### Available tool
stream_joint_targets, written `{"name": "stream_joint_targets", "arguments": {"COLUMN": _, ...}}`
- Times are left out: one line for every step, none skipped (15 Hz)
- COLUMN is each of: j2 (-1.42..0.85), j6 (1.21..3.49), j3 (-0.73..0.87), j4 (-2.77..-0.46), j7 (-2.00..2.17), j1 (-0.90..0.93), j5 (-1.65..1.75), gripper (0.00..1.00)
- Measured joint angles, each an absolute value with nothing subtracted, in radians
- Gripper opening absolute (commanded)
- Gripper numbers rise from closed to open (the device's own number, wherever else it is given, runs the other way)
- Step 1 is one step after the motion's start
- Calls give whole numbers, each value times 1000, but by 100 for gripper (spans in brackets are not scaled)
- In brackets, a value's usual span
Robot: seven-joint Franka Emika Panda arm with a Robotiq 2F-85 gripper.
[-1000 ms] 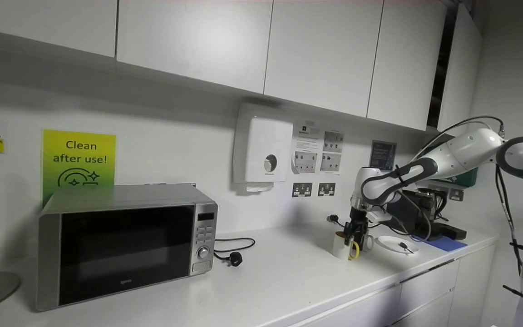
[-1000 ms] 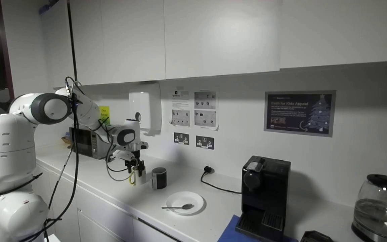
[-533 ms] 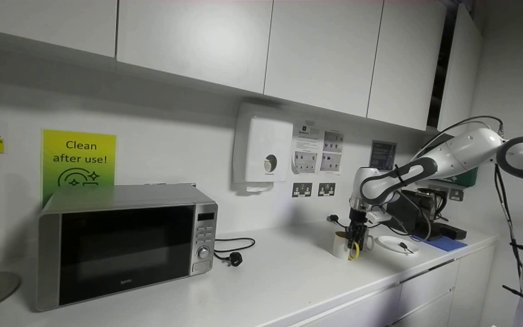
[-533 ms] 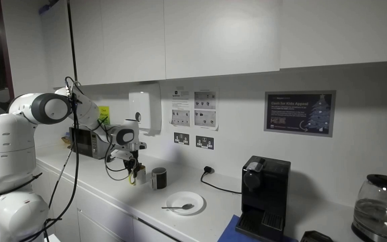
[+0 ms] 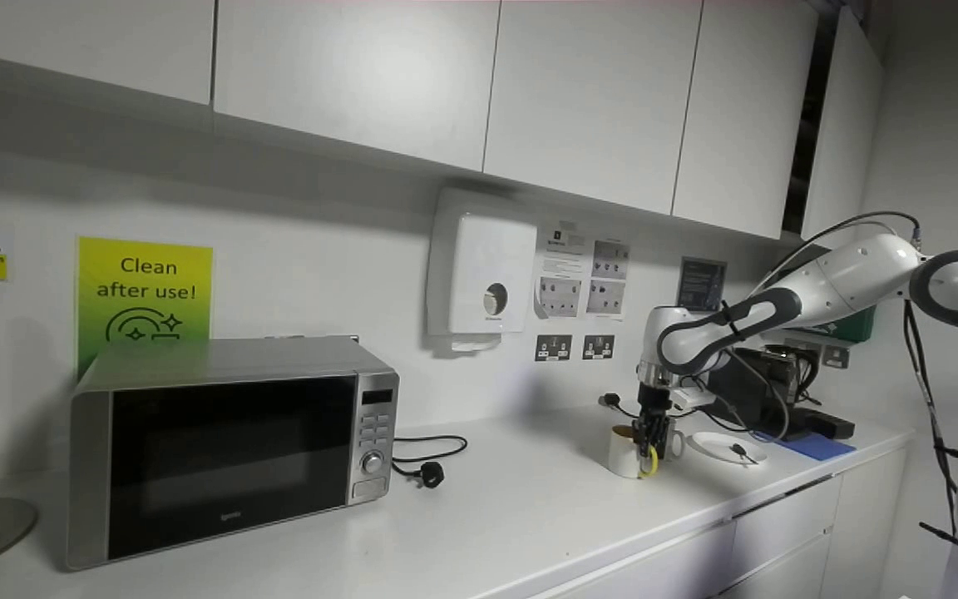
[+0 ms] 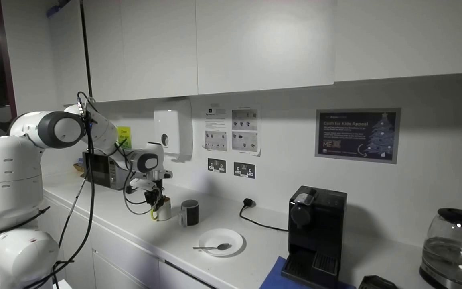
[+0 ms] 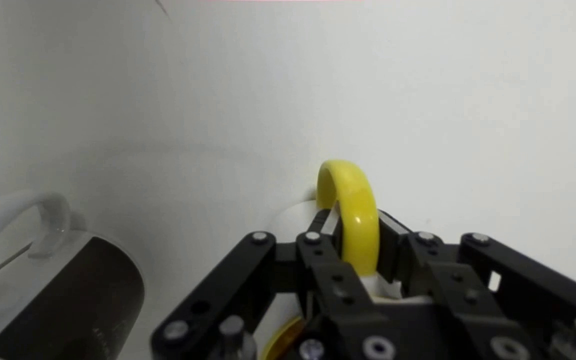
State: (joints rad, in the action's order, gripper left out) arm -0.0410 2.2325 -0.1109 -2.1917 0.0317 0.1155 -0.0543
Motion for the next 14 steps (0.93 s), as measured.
{"name": "stream_joint_targets", "arguments": {"j2": -41, "j6": 2232, "j3": -113, "j4": -2192, "j7": 32, "j1": 118, "j5": -54, "gripper": 3}}
{"name": "stream_joint_targets", "arguments": {"j2": -41, "j6": 2231, "j3": -115, "j4": -2192, "j7": 32, "j1": 121, "j5": -54, "gripper": 3}}
{"name": "stream_joint_targets", "arguments": {"j2": -42, "j6": 2231, "j3": -119, "j4": -2192, "j7": 32, "j1": 123, "j5": -54, "gripper": 3}}
{"name": "stream_joint_targets", "arguments": {"j2": -42, "j6": 2230, "j3": -121, "j4": -2192, "j7": 32, "j1": 126, "j5": -54, "gripper": 3}}
{"name": "stream_joint_targets", "arguments": {"j2": -42, "j6": 2230, "j3": -123, "j4": -2192, "j7": 32, "j1": 132, "j5": -54, "gripper": 3}}
{"name": "stream_joint_targets", "arguments": {"j2": -42, "j6": 2230, "j3": -127, "j4": -2192, "j7": 32, "j1": 135, "j5": -54, "gripper": 3}}
{"name": "stream_joint_targets", "arguments": {"j2": -43, "j6": 2230, "j3": -131, "j4": -2192, "j7": 32, "j1": 139, "j5": -54, "gripper": 3}}
{"name": "stream_joint_targets", "arguments": {"j2": -43, "j6": 2230, "j3": -135, "j4": -2192, "j7": 32, "j1": 143, "j5": -54, "gripper": 3}}
{"name": "stream_joint_targets", "arguments": {"j2": -43, "j6": 2230, "j3": -140, "j4": -2192, "j7": 32, "j1": 146, "j5": -54, "gripper": 3}}
{"name": "stream_joint_targets", "arguments": {"j2": -44, "j6": 2230, "j3": -144, "j4": -2192, "j7": 32, "j1": 147, "j5": -54, "gripper": 3}}
{"name": "stream_joint_targets", "arguments": {"j2": -44, "j6": 2230, "j3": -149, "j4": -2191, "j7": 32, "j1": 148, "j5": -54, "gripper": 3}}
{"name": "stream_joint_targets", "arguments": {"j2": -45, "j6": 2230, "j3": -152, "j4": -2191, "j7": 34, "j1": 151, "j5": -55, "gripper": 3}}
{"name": "stream_joint_targets", "arguments": {"j2": -46, "j6": 2230, "j3": -152, "j4": -2190, "j7": 37, "j1": 155, "j5": -56, "gripper": 3}}
{"name": "stream_joint_targets", "arguments": {"j2": -47, "j6": 2230, "j3": -153, "j4": -2189, "j7": 43, "j1": 159, "j5": -57, "gripper": 3}}
